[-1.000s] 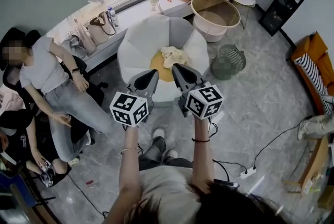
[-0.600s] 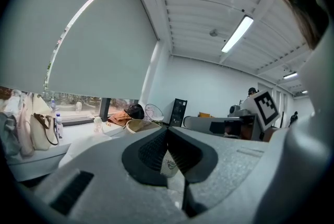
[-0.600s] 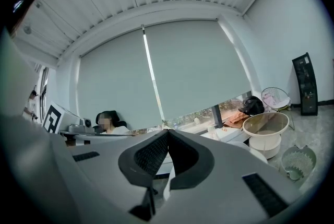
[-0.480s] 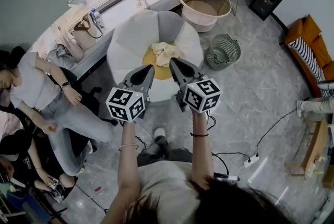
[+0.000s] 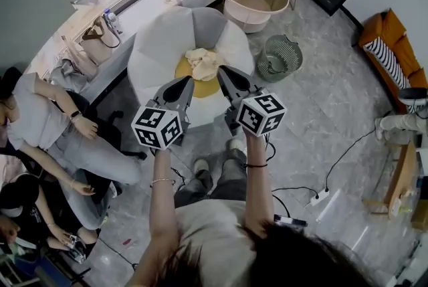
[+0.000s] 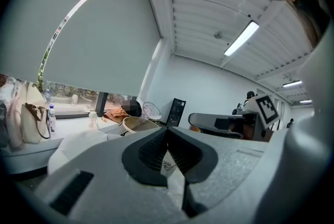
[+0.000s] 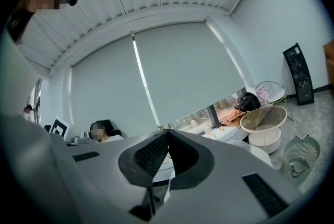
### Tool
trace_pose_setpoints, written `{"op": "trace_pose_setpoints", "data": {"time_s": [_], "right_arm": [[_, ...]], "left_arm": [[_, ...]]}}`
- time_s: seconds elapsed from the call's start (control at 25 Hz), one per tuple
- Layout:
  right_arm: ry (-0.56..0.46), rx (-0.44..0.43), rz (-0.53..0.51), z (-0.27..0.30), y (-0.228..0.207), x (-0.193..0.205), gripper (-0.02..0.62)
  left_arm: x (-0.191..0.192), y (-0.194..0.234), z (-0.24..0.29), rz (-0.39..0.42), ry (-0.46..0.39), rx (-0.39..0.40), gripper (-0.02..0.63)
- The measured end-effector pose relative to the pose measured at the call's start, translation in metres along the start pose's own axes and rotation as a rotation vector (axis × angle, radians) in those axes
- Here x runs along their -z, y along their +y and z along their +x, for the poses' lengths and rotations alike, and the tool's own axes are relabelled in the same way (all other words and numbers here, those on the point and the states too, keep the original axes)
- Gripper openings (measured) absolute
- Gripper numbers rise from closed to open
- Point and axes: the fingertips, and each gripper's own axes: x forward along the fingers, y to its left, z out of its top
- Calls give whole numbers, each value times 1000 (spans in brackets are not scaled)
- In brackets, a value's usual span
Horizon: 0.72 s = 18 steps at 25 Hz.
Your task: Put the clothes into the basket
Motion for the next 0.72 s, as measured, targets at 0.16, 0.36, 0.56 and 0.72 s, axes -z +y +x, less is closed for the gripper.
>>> {"op": "trace_pose_setpoints", "data": {"time_s": [0.16, 0.36, 0.56, 0.72], "right_arm": [[11, -21, 1, 11, -22, -5, 9], [-5, -68, -14, 36, -51, -26, 9], [45, -140, -76, 52, -91, -47, 9], [71, -188, -93, 58, -123, -61, 9]], "left_arm": [[0, 8, 21, 0, 8, -34, 11], [-12, 17, 62, -4, 0, -75, 11], [-22, 15, 114, -26, -26, -124, 11], [-26, 7, 148, -29, -27, -161, 11]]}}
